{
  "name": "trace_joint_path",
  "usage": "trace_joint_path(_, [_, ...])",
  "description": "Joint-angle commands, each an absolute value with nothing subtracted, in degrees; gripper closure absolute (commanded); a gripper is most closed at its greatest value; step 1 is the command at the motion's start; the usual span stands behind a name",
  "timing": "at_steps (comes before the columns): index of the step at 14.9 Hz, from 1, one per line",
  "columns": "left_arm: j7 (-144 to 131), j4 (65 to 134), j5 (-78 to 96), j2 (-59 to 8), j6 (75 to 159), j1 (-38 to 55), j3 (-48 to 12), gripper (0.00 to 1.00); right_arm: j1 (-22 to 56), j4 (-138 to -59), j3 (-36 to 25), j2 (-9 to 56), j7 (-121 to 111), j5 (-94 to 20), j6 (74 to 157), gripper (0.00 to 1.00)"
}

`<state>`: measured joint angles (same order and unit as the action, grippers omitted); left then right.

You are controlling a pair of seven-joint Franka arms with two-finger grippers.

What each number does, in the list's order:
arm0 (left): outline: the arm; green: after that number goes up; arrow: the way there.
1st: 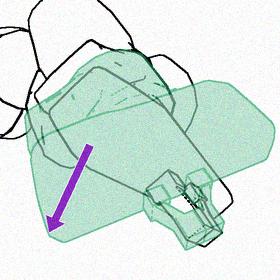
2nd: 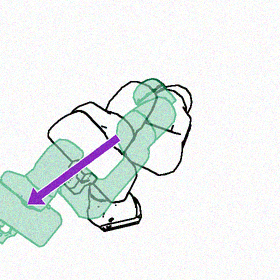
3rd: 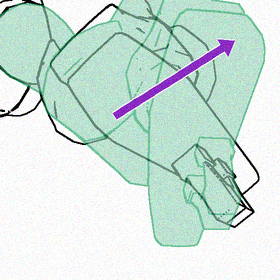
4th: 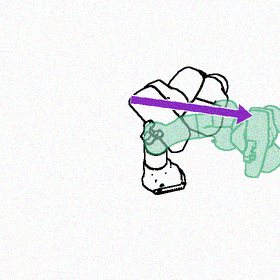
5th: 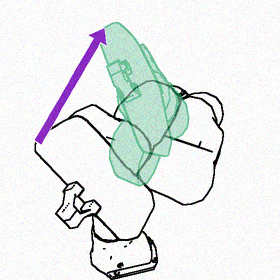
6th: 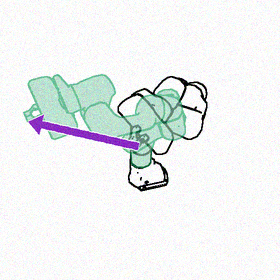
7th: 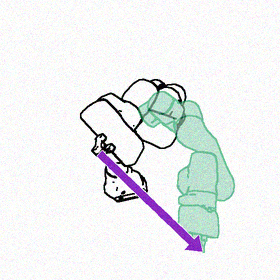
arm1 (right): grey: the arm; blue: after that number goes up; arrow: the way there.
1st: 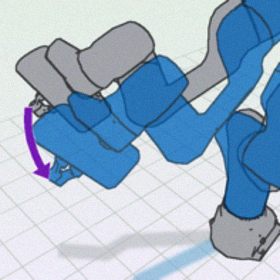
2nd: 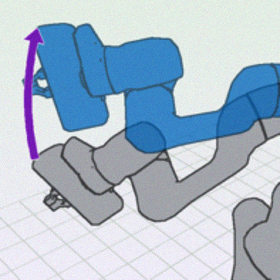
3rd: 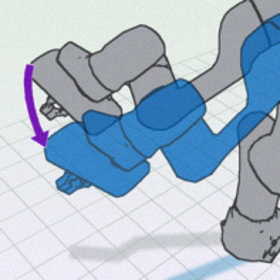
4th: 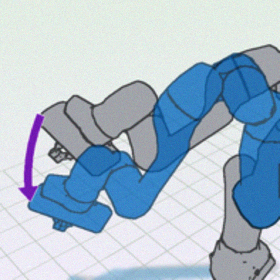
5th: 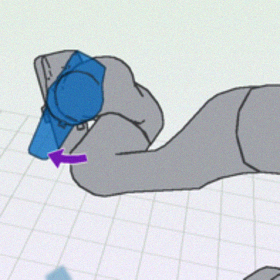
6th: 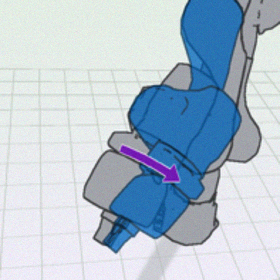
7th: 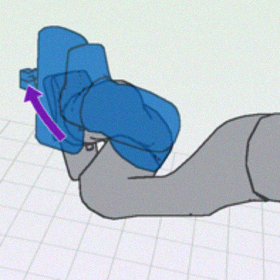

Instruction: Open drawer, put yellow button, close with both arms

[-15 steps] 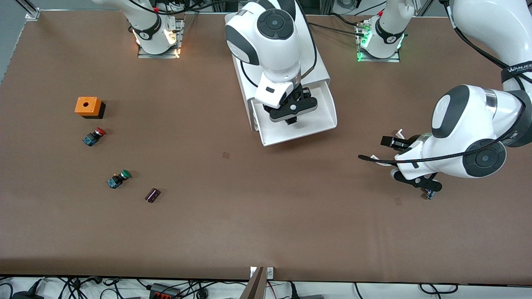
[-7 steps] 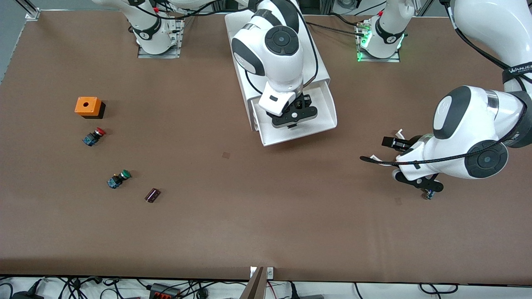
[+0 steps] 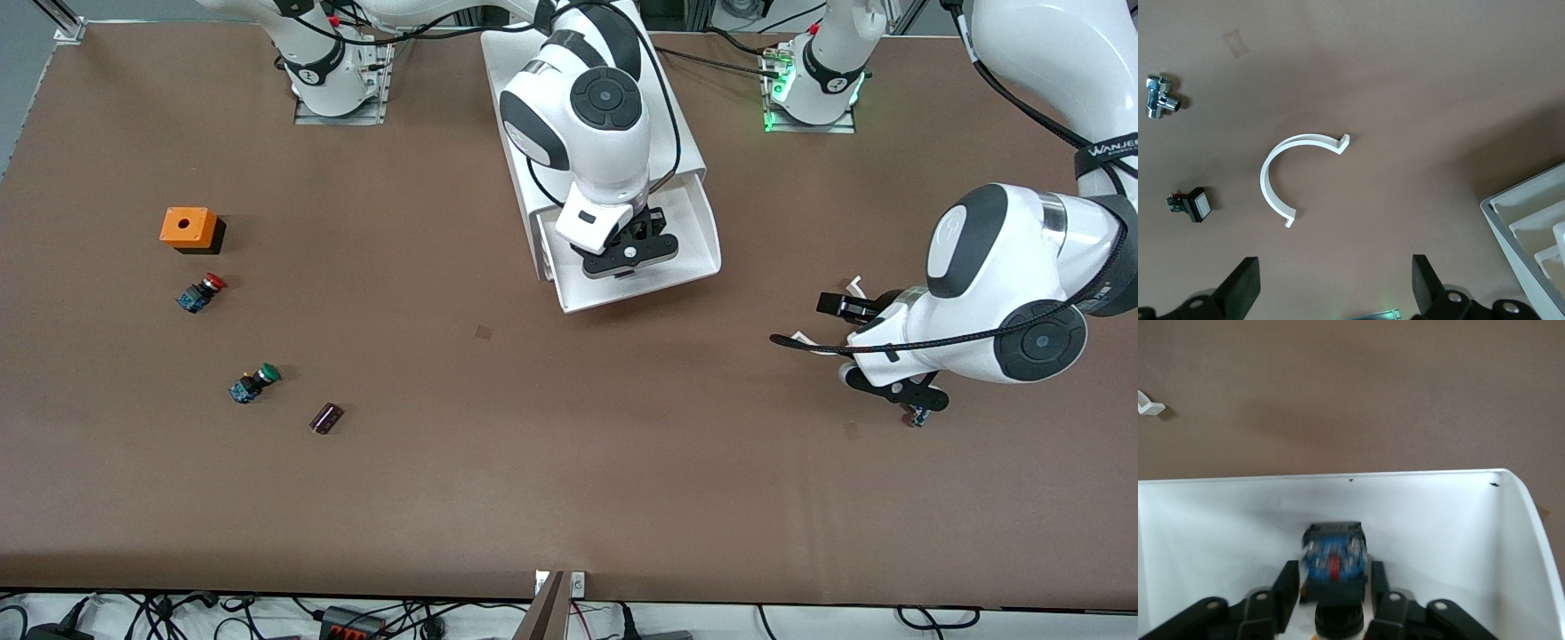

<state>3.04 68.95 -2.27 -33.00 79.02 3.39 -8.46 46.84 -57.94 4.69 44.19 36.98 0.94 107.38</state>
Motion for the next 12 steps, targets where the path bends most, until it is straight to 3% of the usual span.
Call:
trace_joint_path(1, [2.72, 68.38, -3.43, -33.22, 78.84, 3.43, -8.79, 0.00, 47.20, -55.99, 4.66, 44.65, 40.59, 0.70, 106.79, 0.00])
trace_joint_path(5, [2.72, 68.38, -3.43, -33.22, 78.84, 3.43, -8.79, 0.00, 45.71, -51.95, 3.87, 42.64, 41.84, -2.02, 102.67, 0.00])
trace_joint_path(12, [-9.90, 68.64, -2.56, -33.13, 85.94, 6.05, -9.93, 0.00, 27.98, -52.38, 3.95, 38.06, 28.33, -1.23, 95.29, 0.00])
